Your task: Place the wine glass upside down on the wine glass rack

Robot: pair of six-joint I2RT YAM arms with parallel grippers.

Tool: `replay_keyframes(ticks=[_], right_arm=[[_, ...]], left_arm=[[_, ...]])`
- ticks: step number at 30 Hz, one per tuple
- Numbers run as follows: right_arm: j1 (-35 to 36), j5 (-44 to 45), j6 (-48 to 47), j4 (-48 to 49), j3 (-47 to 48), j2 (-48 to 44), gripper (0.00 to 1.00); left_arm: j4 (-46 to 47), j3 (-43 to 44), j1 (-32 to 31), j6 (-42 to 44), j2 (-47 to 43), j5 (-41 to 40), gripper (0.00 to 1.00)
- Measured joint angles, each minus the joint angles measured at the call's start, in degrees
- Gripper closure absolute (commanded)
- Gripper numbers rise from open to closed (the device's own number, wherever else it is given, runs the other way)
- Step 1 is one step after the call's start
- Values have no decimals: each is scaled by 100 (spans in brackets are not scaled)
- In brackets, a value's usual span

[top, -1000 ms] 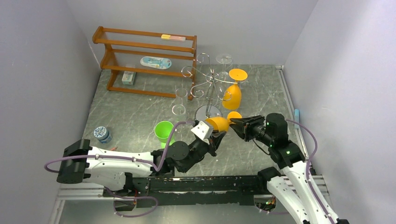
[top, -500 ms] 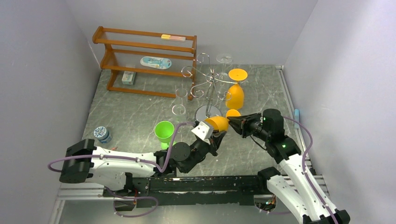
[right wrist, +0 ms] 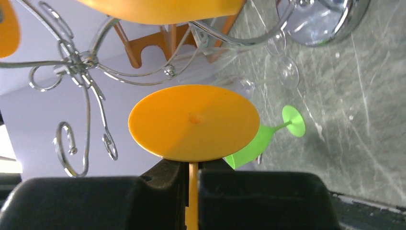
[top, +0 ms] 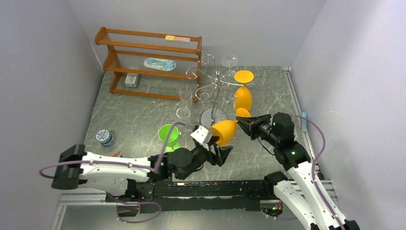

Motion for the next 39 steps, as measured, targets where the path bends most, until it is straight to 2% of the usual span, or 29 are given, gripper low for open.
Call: replay_keyframes(ticks=[2, 5, 11, 16, 25, 30, 34, 39], right_arm=[[0, 184, -289, 74, 0, -109, 100], [0, 420, -813, 234, 0, -229, 100], [0, 920, -2459, 535, 35, -492, 100], [0, 1062, -3711, 955, 52, -868, 100], [0, 811, -5372, 2111, -79, -1325, 100], [0, 619, -6083, 2597, -63, -1189, 100], [0, 476, -6585, 2688, 61, -839, 100], [0, 153, -7069, 2675, 216, -564, 100]], left_arm=[[-391, -149, -2, -269, -387, 42, 17], [-909, -271, -2, -616, -970, 138, 16], [-1652, -282, -2, -868, -1753, 238, 15], [-2218, 55, -4, -780, -1840, 125, 11], [-2920, 1370, 144, -625, -1558, -74, 5], [-3370, 2096, 942, -870, -1145, 586, 5], [-3694, 2531, 1768, -1228, -796, 1545, 5], [-3969, 3021, 2369, -1679, -470, 2660, 5]])
